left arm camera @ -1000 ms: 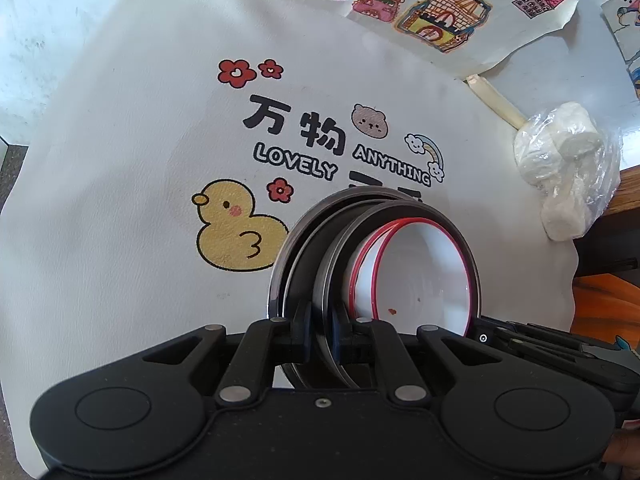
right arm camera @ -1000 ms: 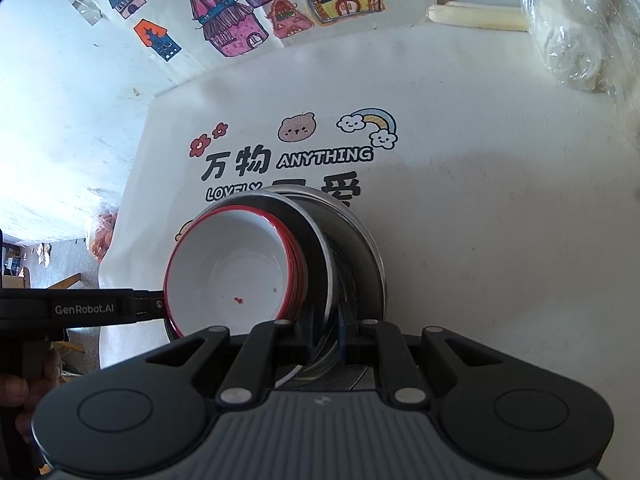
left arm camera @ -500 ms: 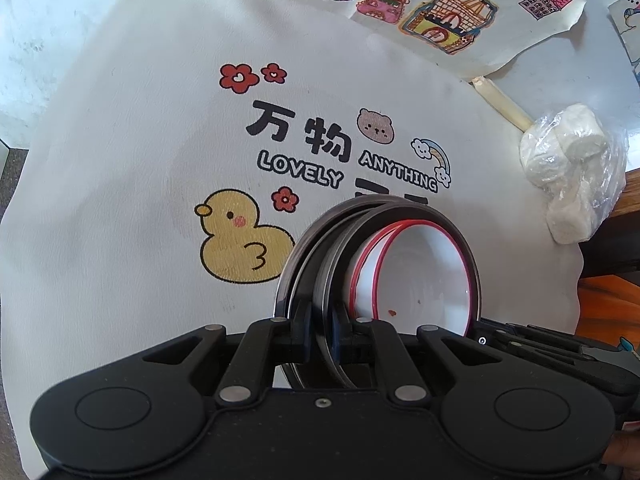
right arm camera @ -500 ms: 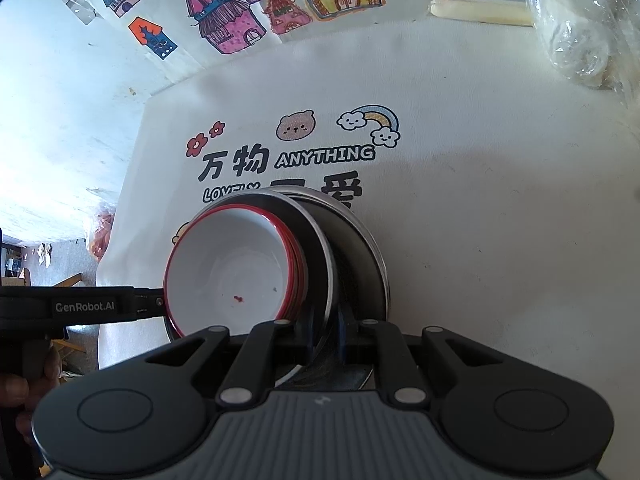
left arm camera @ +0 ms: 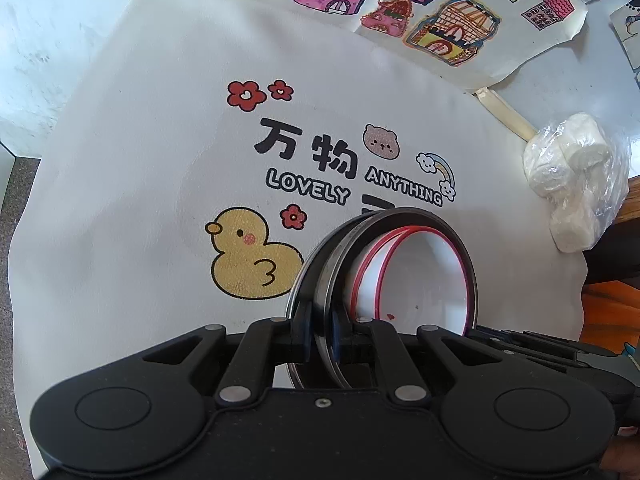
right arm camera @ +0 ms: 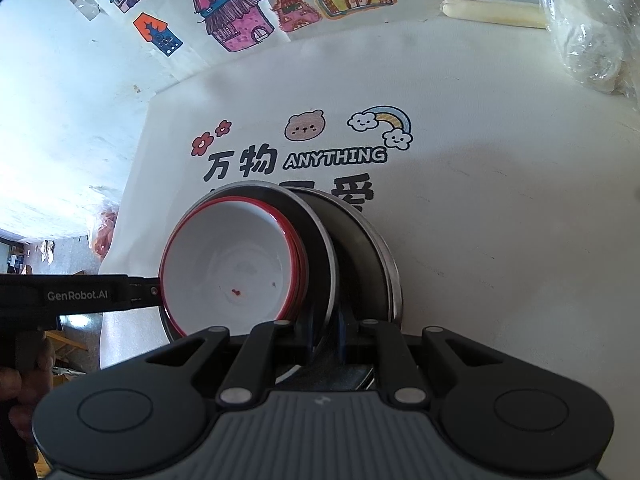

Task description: Organize plates and bowls

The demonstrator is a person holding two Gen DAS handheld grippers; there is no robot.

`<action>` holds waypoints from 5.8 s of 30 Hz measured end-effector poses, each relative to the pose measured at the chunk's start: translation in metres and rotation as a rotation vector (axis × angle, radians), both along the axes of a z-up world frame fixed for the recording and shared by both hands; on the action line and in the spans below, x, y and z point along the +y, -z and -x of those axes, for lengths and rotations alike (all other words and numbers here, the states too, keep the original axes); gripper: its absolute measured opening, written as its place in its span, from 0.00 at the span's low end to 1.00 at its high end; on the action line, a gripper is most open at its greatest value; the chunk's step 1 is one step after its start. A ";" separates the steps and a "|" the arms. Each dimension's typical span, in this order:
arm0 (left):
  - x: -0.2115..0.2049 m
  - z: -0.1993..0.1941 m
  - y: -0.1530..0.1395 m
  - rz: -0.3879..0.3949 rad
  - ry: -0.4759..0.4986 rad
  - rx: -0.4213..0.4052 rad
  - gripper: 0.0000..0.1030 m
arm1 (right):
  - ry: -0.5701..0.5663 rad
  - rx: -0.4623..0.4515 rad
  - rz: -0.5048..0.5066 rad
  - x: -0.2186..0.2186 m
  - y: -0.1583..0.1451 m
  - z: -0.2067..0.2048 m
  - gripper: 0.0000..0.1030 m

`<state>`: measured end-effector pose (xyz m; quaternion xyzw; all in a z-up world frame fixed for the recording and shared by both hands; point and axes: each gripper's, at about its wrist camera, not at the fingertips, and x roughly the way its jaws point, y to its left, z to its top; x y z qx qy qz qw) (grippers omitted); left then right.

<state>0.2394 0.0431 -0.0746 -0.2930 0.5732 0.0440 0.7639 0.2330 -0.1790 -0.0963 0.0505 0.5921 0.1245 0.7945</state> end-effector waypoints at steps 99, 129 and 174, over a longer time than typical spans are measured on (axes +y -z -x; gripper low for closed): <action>-0.004 0.028 -0.030 -0.216 -0.076 -0.043 0.81 | 0.089 -0.130 -0.047 -0.023 -0.025 0.030 0.45; -0.033 0.076 -0.075 -0.273 -0.097 -0.255 0.99 | 0.031 -0.340 -0.078 -0.041 -0.069 0.085 1.00; -0.007 0.215 -0.129 -0.404 0.257 -0.520 0.99 | 0.309 -0.616 0.002 0.015 -0.110 0.253 1.00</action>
